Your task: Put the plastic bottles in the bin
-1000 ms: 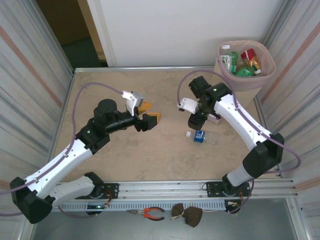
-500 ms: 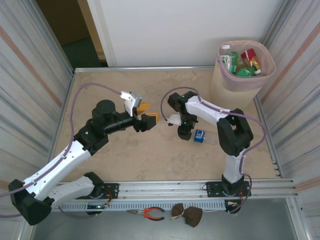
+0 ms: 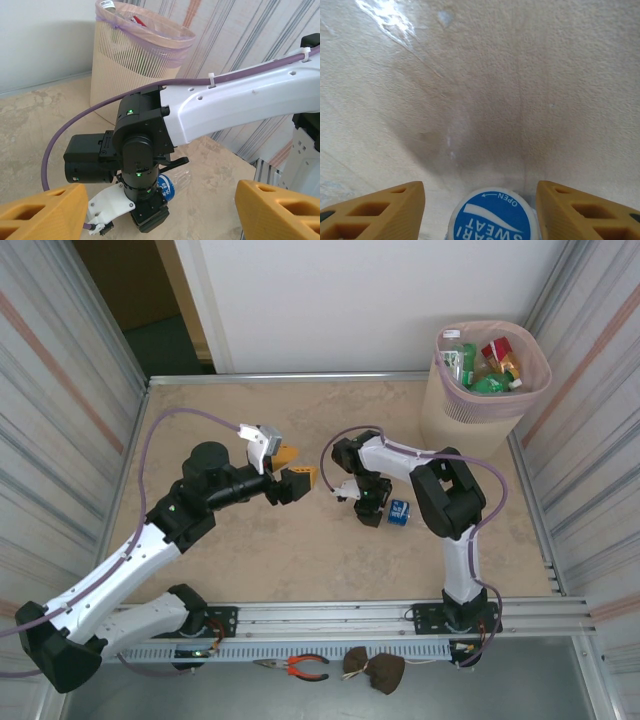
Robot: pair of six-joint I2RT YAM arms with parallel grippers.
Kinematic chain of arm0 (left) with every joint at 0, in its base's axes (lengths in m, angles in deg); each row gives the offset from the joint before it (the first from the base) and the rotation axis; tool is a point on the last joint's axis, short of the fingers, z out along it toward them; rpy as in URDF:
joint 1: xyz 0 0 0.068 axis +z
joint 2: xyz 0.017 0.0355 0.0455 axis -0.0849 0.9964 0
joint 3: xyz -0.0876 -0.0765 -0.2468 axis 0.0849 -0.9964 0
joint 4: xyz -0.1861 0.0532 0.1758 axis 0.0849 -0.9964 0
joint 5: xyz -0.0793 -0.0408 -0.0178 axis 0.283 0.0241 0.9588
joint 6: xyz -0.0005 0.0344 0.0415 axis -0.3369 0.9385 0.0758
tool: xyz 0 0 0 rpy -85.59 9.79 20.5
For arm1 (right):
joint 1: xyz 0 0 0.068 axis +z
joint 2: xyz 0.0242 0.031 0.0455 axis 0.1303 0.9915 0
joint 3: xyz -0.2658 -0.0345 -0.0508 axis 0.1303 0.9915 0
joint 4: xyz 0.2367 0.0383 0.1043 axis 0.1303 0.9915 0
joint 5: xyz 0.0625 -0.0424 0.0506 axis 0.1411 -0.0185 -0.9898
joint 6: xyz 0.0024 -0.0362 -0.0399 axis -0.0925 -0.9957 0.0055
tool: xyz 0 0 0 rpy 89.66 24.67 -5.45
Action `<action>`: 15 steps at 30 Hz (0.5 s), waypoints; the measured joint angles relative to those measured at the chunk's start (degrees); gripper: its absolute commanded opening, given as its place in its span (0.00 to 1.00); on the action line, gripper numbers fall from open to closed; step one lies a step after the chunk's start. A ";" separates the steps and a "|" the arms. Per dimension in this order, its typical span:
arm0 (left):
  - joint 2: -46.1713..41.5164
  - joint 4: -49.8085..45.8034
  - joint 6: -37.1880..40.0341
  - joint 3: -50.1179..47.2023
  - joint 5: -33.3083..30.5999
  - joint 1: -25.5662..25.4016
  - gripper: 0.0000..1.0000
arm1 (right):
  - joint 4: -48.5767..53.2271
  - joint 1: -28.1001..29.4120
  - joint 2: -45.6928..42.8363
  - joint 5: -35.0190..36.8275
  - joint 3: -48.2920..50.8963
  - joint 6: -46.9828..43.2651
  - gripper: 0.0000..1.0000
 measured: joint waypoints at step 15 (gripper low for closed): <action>-0.81 -0.22 0.02 0.00 -0.61 0.00 0.78 | 0.02 -0.02 0.22 0.50 -0.02 0.66 0.38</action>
